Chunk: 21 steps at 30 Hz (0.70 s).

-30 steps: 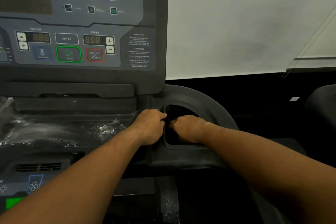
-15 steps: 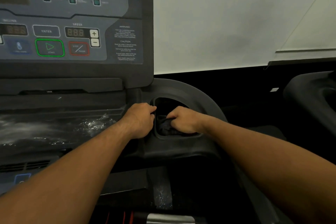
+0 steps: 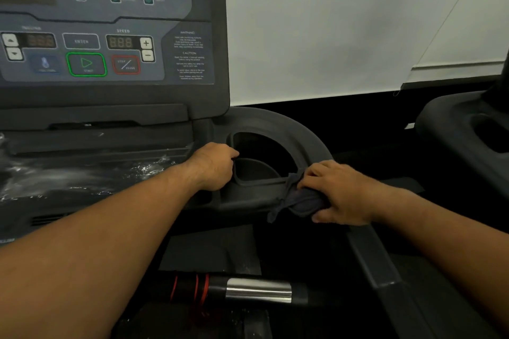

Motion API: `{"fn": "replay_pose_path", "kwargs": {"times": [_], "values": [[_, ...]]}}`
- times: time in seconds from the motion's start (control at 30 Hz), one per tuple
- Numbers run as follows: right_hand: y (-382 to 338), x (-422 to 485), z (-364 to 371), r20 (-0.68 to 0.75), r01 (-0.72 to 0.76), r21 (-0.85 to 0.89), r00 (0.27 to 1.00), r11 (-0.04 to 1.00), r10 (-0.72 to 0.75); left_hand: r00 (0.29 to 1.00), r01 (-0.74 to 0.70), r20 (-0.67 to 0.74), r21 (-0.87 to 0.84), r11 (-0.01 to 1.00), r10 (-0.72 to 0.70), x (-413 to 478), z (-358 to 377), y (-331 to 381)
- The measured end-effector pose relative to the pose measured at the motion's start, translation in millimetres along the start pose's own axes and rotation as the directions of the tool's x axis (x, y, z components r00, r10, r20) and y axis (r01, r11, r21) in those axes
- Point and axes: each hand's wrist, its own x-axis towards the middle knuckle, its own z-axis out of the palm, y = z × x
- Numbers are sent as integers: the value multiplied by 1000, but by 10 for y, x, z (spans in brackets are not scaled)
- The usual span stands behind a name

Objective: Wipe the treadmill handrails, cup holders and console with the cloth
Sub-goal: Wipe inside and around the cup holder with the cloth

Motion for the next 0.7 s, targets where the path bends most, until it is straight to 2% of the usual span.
{"fn": "replay_pose_path", "kwargs": {"times": [0.03,0.1,0.23,0.33,0.4,0.53,0.63,0.7], "values": [[-10,5,61,-14,11,14,1000,1000,-11,1000,-6,-14,-8,1000,6,-20,-7,-7],[-79,61,206,-133,42,-3,990,999,-42,998,-30,-65,-33,999,28,-53,9,-25],[-417,389,324,-366,176,-65,911,982,-188,986,-55,-161,-61,997,44,-100,60,-100],[-840,694,316,-428,351,-86,832,932,-353,972,-76,-225,-45,996,64,-127,57,-146],[-955,760,346,-439,381,-75,817,921,-374,970,-67,-236,-39,997,56,-137,40,-168],[-658,524,251,-411,271,-70,869,960,-275,971,-59,-232,-21,998,53,-126,48,-178],[-309,270,37,-214,81,-70,972,994,-94,980,-67,-187,-25,997,61,-99,96,-130],[-169,106,-78,-84,-98,-146,993,984,86,985,-72,-160,-21,997,68,-83,119,-75]]}}
